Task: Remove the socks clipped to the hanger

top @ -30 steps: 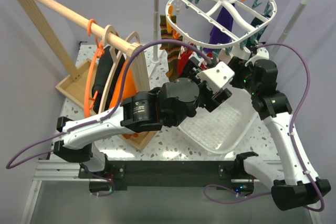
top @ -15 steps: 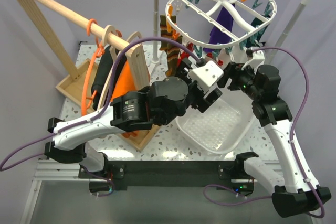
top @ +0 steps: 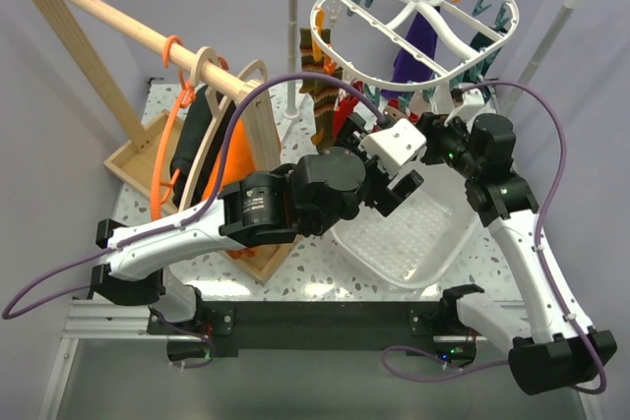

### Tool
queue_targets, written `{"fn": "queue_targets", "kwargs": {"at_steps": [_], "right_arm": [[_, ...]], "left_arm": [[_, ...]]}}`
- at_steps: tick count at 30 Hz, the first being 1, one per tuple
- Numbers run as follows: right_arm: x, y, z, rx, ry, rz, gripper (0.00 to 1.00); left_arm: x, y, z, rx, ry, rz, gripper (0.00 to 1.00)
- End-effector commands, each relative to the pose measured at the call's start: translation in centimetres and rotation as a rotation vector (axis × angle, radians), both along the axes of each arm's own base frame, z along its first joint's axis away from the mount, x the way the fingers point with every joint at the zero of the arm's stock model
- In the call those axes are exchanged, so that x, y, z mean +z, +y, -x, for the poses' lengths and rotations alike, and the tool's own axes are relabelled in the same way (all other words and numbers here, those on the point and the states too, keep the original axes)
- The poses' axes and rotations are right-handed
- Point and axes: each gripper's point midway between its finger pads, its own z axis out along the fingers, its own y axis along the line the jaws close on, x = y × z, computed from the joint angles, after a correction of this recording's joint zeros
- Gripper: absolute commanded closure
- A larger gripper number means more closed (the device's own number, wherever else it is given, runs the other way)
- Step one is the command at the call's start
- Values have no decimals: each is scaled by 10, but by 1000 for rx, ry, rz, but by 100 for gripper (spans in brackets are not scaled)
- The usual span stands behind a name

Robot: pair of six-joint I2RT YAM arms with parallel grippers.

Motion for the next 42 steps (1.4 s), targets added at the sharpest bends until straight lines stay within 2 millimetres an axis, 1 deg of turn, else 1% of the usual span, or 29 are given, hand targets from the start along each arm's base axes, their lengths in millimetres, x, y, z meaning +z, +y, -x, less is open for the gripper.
{"fn": "queue_targets", "kwargs": {"at_steps": [1,3,4,6,8,9,12,13,14,15,16,17,18,19,20,21,22,23,24,25,26,28,29,33,38,40,42], "right_arm": [[23,8,-9,35,-83,-20,33],[23,8,-15,37,-100,-16,33],[22,9,-17,38,-103,-16,30],[17,13,-23,62,-107,-17,29],[10,16,-25,71,-96,-24,30],[15,20,-27,80,-110,-56,32],[19,27,-27,104,-131,-101,37],[20,28,-27,105,-131,-113,45],[21,28,-26,103,-123,-128,51],[22,29,-24,107,-115,-136,63],[30,30,-19,113,-123,-147,69],[30,31,-15,116,-102,-165,74],[35,32,-11,121,-100,-176,78],[49,34,-2,149,-118,-193,81],[53,36,5,156,-93,-213,82],[58,37,10,163,-88,-222,87],[74,37,17,176,-107,-230,91],[73,36,24,170,-69,-237,94],[77,34,27,161,-59,-237,100],[89,33,32,157,-69,-238,100],[85,33,37,158,-27,-242,100],[96,34,43,168,-22,-259,100],[98,38,48,185,5,-287,100],[105,46,58,223,58,-354,100],[123,47,73,227,72,-425,100],[128,48,76,232,80,-446,100],[131,50,79,235,97,-481,100]], "left_arm": [[12,1,1,-3,25,64,12],[11,-2,0,-8,32,66,13],[9,-3,0,-12,35,63,13],[5,-6,0,-22,46,60,16],[2,-7,0,-25,54,56,16],[-1,-8,0,-26,64,55,16],[-5,-6,-1,-17,73,52,16],[-7,-6,-2,-17,76,52,17],[-5,-4,-3,-8,78,60,17],[-7,-3,-3,-6,81,58,17],[-8,-2,-4,-1,82,60,17],[-4,1,-5,5,79,82,17],[-12,1,-5,6,83,68,16],[-14,2,-6,8,84,73,16],[-10,3,-6,4,82,99,17],[-19,4,-6,8,90,87,17],[-21,5,-6,9,90,91,16],[-23,7,-6,9,94,103,16],[-23,8,-7,12,94,110,16],[-25,9,-7,14,95,115,14],[-24,12,-8,21,98,133,13],[-26,13,-8,21,98,146,11],[-26,14,-8,26,101,165,10],[-29,16,-11,46,104,212,6],[-27,11,-10,36,142,313,0],[-28,8,-10,38,155,332,0],[-33,6,-17,86,170,334,0]]}}
